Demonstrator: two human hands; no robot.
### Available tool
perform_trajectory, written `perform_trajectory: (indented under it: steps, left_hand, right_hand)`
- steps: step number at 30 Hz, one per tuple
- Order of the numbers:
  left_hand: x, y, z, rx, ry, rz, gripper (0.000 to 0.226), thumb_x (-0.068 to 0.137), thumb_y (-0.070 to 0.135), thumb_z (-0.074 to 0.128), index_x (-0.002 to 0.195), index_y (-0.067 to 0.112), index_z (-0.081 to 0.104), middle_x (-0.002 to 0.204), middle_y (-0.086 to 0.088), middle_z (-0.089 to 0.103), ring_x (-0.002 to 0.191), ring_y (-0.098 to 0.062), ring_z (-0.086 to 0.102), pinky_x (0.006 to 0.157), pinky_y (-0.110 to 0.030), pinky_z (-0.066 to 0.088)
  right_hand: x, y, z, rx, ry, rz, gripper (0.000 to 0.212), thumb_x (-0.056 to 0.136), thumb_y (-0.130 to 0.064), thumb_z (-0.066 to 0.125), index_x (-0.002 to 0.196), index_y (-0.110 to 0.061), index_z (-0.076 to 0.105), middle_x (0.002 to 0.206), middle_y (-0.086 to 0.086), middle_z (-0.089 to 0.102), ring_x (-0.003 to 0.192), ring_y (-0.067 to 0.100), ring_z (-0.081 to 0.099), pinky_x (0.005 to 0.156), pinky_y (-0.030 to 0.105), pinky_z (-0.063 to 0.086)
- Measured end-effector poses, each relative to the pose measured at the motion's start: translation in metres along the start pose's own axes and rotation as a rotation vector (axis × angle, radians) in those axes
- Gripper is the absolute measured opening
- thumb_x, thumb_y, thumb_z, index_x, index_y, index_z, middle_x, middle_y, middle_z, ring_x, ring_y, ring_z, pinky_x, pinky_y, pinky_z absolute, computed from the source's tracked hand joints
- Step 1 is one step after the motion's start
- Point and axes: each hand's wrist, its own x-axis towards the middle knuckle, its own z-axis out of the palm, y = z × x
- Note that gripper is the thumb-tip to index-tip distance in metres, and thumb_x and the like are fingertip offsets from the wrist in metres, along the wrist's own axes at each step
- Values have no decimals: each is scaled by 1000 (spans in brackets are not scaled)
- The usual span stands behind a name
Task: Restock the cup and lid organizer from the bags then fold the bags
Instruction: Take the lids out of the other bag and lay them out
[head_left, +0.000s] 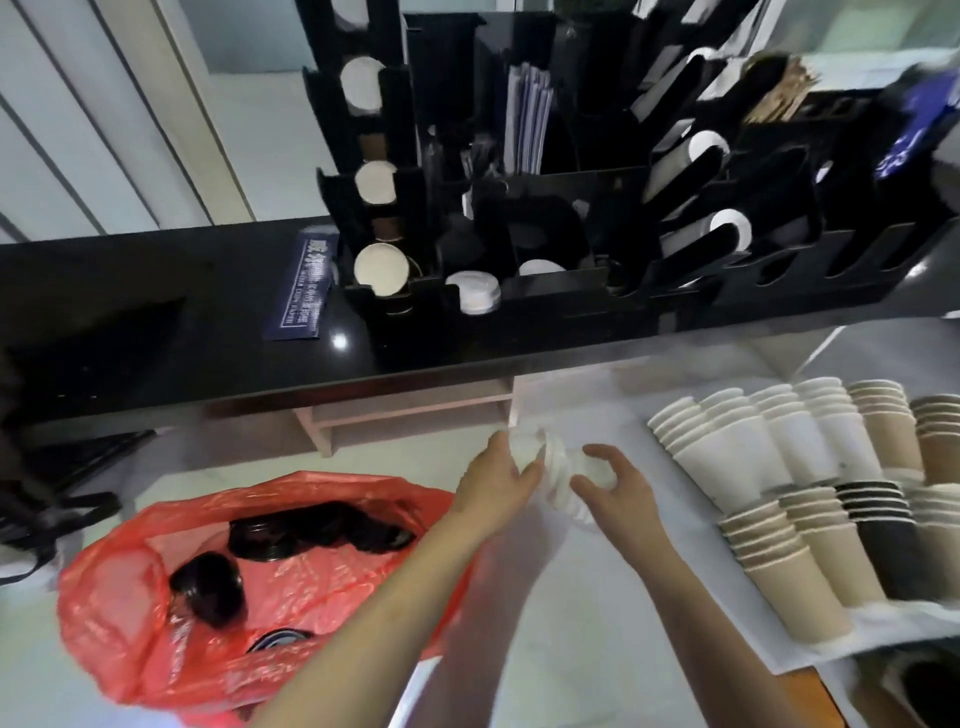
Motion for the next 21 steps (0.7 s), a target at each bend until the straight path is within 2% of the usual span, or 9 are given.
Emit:
perform_trajectory:
  steps: [3, 4, 7, 9, 12, 15, 17, 19, 21]
  left_hand:
    - [11, -13, 21, -17, -20, -137, 53, 97, 62, 53, 120, 15, 49, 102, -1, 64, 90, -22, 63, 75, -32, 50]
    - [13, -19, 26, -14, -25, -173, 52, 98, 58, 54, 125, 13, 49, 105, -3, 64, 92, -23, 63, 74, -30, 46]
    - [17, -42, 32, 20, -51, -290, 60, 101, 43, 54, 149, 12, 34, 133, -13, 62, 116, -33, 62, 86, -30, 46]
    - [17, -53, 31, 26, -38, -324, 59, 102, 45, 52, 147, 12, 35, 135, -15, 62, 117, -35, 63, 90, -35, 50]
    - [20, -63, 30, 134, 13, -320, 55, 104, 47, 49, 137, 4, 45, 126, -21, 64, 115, -40, 60, 90, -38, 47]
    - [23, -71, 27, 262, 68, -301, 53, 107, 46, 39, 132, 1, 52, 126, -22, 58, 117, -41, 53, 94, -41, 41]
    - [18, -65, 19, 294, 65, -258, 50, 109, 41, 36, 136, 3, 54, 134, -19, 52, 124, -41, 48, 100, -42, 39]
    - [9, -52, 8, 236, 57, -219, 48, 110, 30, 37, 145, -1, 47, 146, -20, 44, 138, -39, 40, 110, -42, 34]
    - [3, -45, 0, 169, 130, -171, 46, 110, 24, 39, 148, -2, 43, 151, -22, 42, 142, -35, 39, 113, -34, 29]
  right_hand:
    - [19, 32, 13, -61, -76, 24, 46, 82, -30, 77, 127, -30, 64, 108, -10, 68, 107, 18, 65, 80, 25, 44]
    - [22, 40, 19, -87, -101, 13, 48, 84, -28, 77, 129, -29, 63, 110, -10, 67, 109, 19, 65, 83, 26, 43]
    - [27, 56, 38, -132, -166, -70, 56, 87, -31, 79, 139, -27, 58, 125, -5, 67, 118, 19, 62, 93, 28, 45]
    - [30, 58, 46, -192, -205, -139, 64, 89, -34, 78, 147, -26, 52, 138, -2, 63, 124, 21, 59, 102, 34, 46]
    - [32, 58, 51, -302, -247, -232, 76, 87, -39, 79, 154, -29, 44, 144, -2, 60, 120, 28, 58, 100, 40, 46]
    - [35, 53, 50, -327, -225, -237, 80, 87, -41, 79, 156, -26, 41, 144, -1, 58, 122, 30, 55, 101, 44, 45]
    - [36, 50, 47, -379, -173, -274, 76, 88, -42, 76, 154, -27, 43, 149, -2, 54, 128, 29, 51, 103, 47, 43]
    - [37, 47, 45, -391, -130, -311, 67, 88, -39, 75, 149, -28, 49, 152, -2, 50, 133, 28, 47, 103, 48, 41]
    - [38, 41, 46, -353, -108, -332, 58, 89, -33, 74, 143, -27, 55, 154, 0, 48, 137, 28, 44, 107, 48, 40]
